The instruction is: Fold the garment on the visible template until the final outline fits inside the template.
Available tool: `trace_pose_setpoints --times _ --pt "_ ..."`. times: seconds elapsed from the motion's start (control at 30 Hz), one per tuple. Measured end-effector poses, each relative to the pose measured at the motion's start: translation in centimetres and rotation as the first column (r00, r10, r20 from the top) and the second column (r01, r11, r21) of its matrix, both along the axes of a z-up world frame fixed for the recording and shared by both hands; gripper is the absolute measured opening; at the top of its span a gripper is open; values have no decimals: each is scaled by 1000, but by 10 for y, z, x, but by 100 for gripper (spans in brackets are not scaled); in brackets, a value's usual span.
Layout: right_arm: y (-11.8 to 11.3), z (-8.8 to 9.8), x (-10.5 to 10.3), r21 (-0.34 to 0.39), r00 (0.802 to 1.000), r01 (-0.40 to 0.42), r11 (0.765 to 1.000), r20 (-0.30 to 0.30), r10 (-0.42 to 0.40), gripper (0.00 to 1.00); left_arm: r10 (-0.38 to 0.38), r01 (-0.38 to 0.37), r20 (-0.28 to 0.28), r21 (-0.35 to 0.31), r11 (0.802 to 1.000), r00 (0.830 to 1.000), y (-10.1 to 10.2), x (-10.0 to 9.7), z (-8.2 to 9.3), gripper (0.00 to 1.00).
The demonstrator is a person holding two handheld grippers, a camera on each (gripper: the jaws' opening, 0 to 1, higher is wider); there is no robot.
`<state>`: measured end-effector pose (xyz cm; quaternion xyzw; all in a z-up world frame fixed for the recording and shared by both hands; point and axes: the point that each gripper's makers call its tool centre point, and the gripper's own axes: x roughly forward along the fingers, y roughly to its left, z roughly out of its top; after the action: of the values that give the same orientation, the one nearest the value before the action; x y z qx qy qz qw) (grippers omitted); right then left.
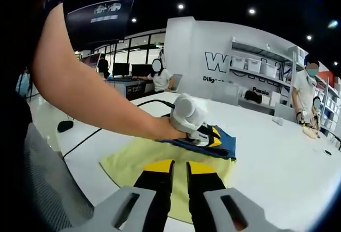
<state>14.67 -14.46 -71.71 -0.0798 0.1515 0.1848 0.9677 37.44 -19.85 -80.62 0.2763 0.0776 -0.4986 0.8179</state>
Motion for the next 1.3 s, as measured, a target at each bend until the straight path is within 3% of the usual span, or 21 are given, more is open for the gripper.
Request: trace_pose_setpoints --times 0.17,0.4,0.83,1.0,1.1,1.3 --pt "0 1 0 3 1000 0 1000 5 0 4 23 -22 -12 67 997 1000 23 3 -16 12" --pt "-1 2 0 2 1000 2 1000 9 -2 4 23 -17 -49 122 992 999 24 3 -39 14" --pt "-1 -1 0 1 1000 10 1000 -4 -10 4 38 -32 -49 127 991 998 20 13 -42 11" --pt "-1 -1 1 1 1000 12 1000 -4 -12 4 34 -26 -55 131 991 998 17 15 -43 1" --pt "-1 -1 1 1 1000 12 1000 -2 -12 4 40 -31 -61 132 991 997 17 17 -44 0" --pt "-2 0 1 5 1000 14 1000 2 -14 4 17 -15 -13 113 993 1000 12 19 -30 0"
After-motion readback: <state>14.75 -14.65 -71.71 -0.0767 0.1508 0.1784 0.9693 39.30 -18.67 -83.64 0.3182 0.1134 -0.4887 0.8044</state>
